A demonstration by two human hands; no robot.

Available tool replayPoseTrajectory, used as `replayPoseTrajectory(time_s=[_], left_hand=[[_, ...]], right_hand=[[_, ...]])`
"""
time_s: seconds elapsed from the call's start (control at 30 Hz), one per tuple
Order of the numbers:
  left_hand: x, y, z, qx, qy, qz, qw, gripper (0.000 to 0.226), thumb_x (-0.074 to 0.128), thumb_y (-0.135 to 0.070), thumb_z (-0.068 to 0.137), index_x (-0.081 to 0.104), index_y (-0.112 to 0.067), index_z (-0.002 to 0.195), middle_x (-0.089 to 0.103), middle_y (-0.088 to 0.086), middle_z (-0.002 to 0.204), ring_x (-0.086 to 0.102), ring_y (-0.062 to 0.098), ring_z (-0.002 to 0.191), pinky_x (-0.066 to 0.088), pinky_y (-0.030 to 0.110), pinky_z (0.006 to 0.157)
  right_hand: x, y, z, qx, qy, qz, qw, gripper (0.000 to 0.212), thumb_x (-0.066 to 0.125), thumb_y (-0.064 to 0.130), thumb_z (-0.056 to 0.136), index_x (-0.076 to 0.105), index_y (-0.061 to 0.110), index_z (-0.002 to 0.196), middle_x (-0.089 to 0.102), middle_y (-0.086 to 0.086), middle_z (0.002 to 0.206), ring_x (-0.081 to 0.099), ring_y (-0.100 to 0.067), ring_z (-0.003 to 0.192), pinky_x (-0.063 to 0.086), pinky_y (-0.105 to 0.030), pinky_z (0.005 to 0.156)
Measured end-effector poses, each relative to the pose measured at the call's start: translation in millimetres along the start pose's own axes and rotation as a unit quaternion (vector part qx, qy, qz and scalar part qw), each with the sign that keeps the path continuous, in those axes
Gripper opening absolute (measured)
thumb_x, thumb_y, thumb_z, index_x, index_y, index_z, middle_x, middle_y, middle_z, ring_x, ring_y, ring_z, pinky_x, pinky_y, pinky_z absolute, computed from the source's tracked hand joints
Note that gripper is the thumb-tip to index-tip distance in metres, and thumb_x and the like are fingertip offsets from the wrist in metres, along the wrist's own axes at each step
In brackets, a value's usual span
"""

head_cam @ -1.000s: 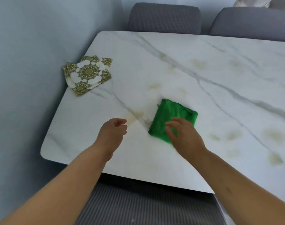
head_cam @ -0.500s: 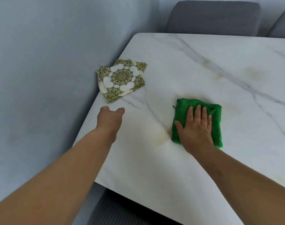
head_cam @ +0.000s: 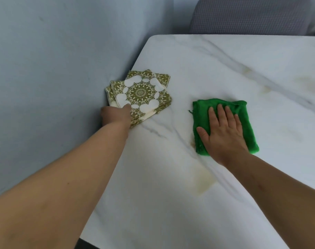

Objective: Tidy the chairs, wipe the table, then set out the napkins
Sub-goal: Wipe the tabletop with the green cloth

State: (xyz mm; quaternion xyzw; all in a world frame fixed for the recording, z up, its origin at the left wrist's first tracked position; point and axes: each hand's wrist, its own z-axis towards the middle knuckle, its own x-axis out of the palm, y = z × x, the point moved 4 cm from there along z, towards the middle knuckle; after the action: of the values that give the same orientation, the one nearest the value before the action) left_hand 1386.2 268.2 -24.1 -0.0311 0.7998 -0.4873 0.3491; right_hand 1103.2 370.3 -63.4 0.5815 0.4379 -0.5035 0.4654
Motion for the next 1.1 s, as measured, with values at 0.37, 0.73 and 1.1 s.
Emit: replayPoseTrajectory(time_s=[0.37,0.73,1.1], left_hand=[[21.5,-13.3,22.1,-0.079,0.016,-0.035,0.996,0.034,0.079,-0.026,0.073,0.064,-0.010,0.098,0.066,0.004,0.099,0.062,0.023,0.083,0.049,0.031,0.068],[45.3,-31.5,33.1,-0.095,0.084,-0.131,0.983,0.041,0.069,-0.024,0.082,0.059,-0.007,0.118,0.062,0.011,0.124,0.064,0.025,0.102,0.050,0.029,0.071],[50.3,-43.4,27.6,0.133,0.077,-0.039,0.987,0.026,0.069,-0.017,0.078,0.058,-0.016,0.102,0.065,-0.003,0.083,0.063,0.018,0.074,0.053,0.021,0.061]], right_hand=[[-3.2,2.6,1.2,0.003,-0.008,-0.005,1.000,0.083,-0.007,0.065,0.085,0.002,0.019,0.154,-0.001,-0.008,0.162,-0.006,-0.024,0.148,-0.011,-0.040,0.117],[-6.5,2.3,0.7,0.002,-0.010,0.006,1.000,0.083,-0.006,0.064,0.086,0.005,0.018,0.154,0.001,-0.009,0.162,-0.004,-0.025,0.148,-0.007,-0.042,0.119],[-5.8,2.9,-0.6,-0.001,-0.012,0.005,1.000,0.082,-0.007,0.064,0.086,0.004,0.018,0.154,0.001,-0.009,0.162,-0.004,-0.025,0.148,-0.008,-0.042,0.119]])
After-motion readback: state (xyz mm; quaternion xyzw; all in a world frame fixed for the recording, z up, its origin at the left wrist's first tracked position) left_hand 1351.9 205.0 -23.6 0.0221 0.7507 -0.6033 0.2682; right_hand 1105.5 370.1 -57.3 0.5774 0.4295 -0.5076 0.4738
